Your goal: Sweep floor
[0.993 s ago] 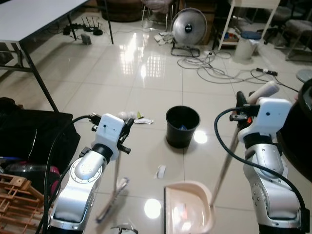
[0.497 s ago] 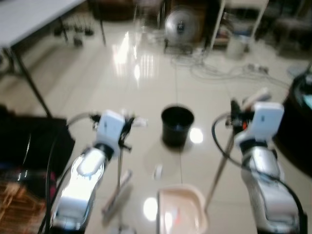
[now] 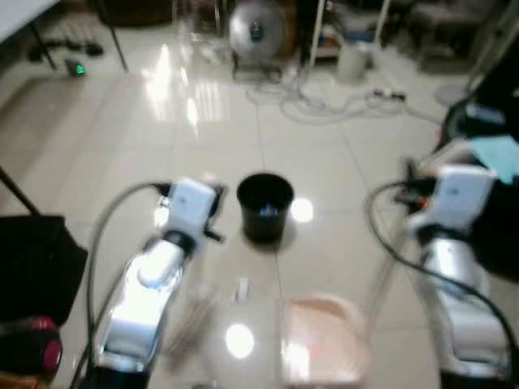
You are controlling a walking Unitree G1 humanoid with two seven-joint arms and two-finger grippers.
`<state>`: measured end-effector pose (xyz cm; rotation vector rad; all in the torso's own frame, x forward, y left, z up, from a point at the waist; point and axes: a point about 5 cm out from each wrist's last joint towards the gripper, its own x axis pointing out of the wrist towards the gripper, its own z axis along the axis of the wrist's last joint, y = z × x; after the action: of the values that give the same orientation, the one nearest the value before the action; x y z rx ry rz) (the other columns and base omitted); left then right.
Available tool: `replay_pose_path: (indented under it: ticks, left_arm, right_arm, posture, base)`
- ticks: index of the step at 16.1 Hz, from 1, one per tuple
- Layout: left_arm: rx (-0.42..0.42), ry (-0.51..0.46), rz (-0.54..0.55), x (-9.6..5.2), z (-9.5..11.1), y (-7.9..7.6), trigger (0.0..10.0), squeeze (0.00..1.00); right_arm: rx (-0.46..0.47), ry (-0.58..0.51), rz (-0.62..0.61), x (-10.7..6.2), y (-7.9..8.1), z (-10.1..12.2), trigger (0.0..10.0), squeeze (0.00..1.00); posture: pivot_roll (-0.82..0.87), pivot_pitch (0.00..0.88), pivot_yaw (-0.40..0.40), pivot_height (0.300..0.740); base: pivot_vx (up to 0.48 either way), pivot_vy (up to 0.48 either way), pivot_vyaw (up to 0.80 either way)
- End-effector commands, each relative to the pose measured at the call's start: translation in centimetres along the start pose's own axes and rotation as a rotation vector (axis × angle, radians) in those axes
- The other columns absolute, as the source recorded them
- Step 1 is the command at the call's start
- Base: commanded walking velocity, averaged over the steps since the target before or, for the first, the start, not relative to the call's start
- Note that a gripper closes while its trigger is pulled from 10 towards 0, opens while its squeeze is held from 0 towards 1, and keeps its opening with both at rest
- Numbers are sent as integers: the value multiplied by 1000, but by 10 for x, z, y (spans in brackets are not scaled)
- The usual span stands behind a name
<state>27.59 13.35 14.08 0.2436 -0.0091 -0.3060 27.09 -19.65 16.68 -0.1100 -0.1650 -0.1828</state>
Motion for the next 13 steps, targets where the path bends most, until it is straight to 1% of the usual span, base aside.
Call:
replay_pose_path:
  ticks: [1, 4, 6, 9, 12, 13]
  left_arm:
    - [28, -34, 39, -1, 7, 10, 10000, 0]
    - [31, -34, 48, 1, 6, 11, 10000, 0]
    - [37, -34, 62, 3, 7, 13, 10000, 0]
    - [41, -30, 76, 1, 5, 15, 10000, 0]
    - [22, -34, 98, 3, 6, 17, 10000, 0]
    - [26, -38, 91, 4, 6, 17, 10000, 0]
  right_arm:
    - [13, -59, 7, 3, 5, 10, 10000, 0]
    - [53, -62, -2, 4, 2, 9, 10000, 0]
    - [64, -74, -1, 7, 2, 10, 10000, 0]
    - [79, -70, -10, 8, 4, 8, 10000, 0]
    - [45, -81, 36, 12, 11, 9, 10000, 0]
    - [51, -71, 46, 14, 12, 8, 10000, 0]
  posture:
    - [95, 88, -28, 740]
    - [98, 84, -33, 740]
    - [100, 95, -34, 740]
    - [110, 82, -39, 740]
    - [111, 79, -37, 740]
    - [113, 83, -39, 740]
  base:
    - [330, 0, 0]
    - [333, 0, 0]
    - [330, 0, 0]
    - [336, 0, 0]
    - [346, 0, 0]
    - [368, 0, 0]
